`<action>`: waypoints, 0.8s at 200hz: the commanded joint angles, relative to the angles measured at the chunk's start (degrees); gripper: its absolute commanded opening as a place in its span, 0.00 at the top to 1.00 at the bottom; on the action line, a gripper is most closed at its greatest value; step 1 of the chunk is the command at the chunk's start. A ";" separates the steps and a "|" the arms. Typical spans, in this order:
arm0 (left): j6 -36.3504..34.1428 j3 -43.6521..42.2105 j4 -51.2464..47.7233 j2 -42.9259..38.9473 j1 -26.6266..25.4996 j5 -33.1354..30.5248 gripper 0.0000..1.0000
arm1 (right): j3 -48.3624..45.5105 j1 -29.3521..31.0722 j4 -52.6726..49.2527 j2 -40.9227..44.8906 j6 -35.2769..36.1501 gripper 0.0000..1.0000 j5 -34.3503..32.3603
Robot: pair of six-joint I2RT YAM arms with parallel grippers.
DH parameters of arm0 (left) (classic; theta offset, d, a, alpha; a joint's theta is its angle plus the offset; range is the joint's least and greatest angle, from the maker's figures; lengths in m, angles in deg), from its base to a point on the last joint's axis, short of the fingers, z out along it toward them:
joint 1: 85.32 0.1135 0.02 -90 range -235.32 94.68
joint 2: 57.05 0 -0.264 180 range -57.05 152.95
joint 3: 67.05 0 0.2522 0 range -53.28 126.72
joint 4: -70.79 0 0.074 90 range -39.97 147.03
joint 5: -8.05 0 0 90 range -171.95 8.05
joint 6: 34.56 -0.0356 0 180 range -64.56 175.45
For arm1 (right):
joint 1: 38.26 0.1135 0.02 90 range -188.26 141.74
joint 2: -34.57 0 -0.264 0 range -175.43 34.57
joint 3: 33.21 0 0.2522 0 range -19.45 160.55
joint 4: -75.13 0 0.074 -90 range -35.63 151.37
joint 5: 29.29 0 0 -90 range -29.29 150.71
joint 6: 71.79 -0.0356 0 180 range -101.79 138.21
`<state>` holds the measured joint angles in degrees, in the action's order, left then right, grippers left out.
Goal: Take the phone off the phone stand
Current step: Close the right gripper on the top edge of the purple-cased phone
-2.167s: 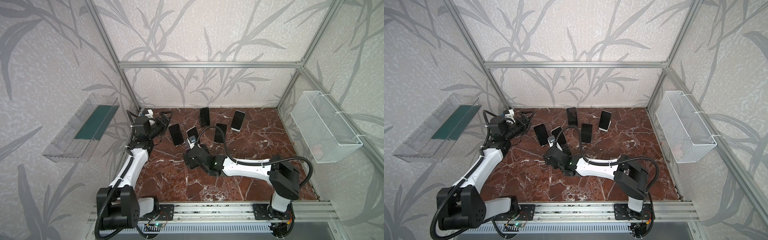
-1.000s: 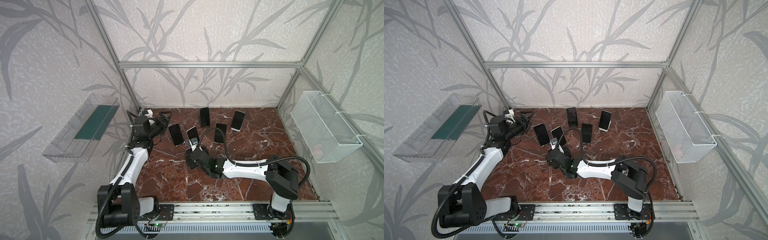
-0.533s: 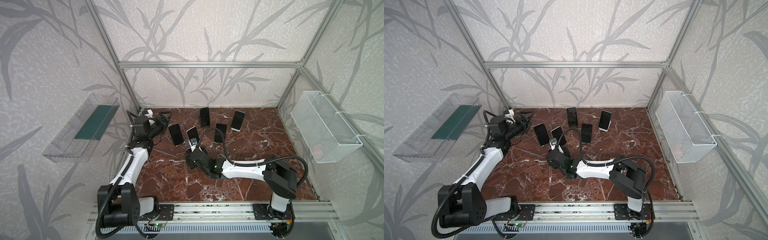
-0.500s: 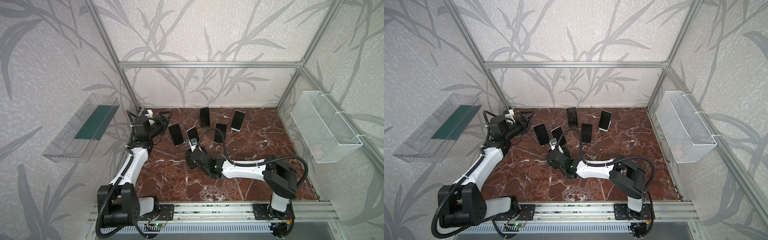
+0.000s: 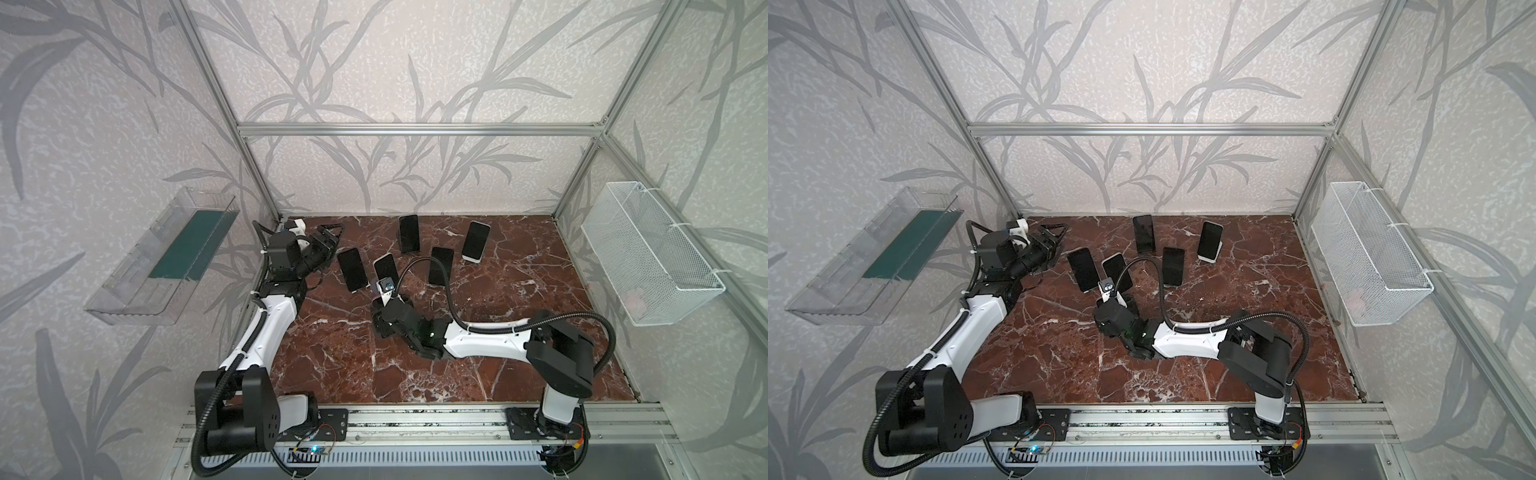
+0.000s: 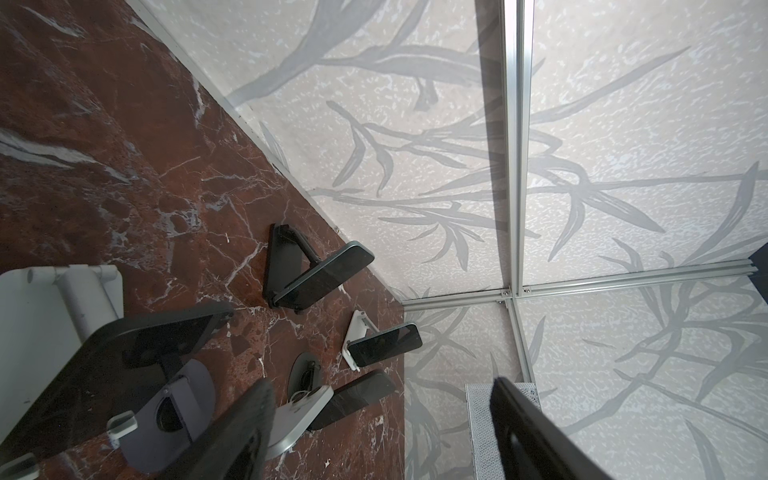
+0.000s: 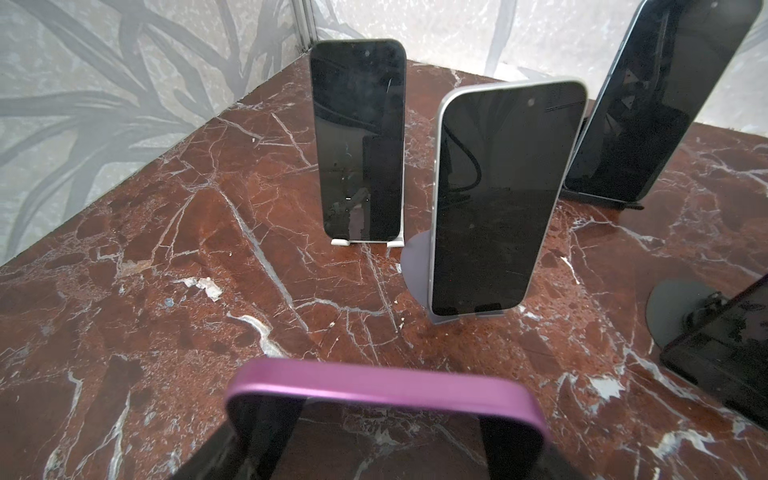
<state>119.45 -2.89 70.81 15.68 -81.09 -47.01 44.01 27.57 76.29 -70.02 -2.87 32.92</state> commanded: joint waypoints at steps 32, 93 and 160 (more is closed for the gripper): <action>-0.17 -0.03 1.67 0.06 0.11 1.23 0.20 | -1.14 0.38 1.32 2.00 1.29 0.42 0.94; 0.24 -0.21 2.39 0.40 0.12 1.61 0.20 | -0.30 0.65 -0.82 5.02 2.51 0.43 1.42; 0.72 -0.38 3.40 0.29 0.00 2.04 0.19 | 0.15 0.64 -3.15 8.50 4.33 0.45 0.82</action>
<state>119.54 -2.89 71.49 15.70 -81.09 -46.31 43.25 27.83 72.83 -66.24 0.12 34.80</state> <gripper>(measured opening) 0.805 0.737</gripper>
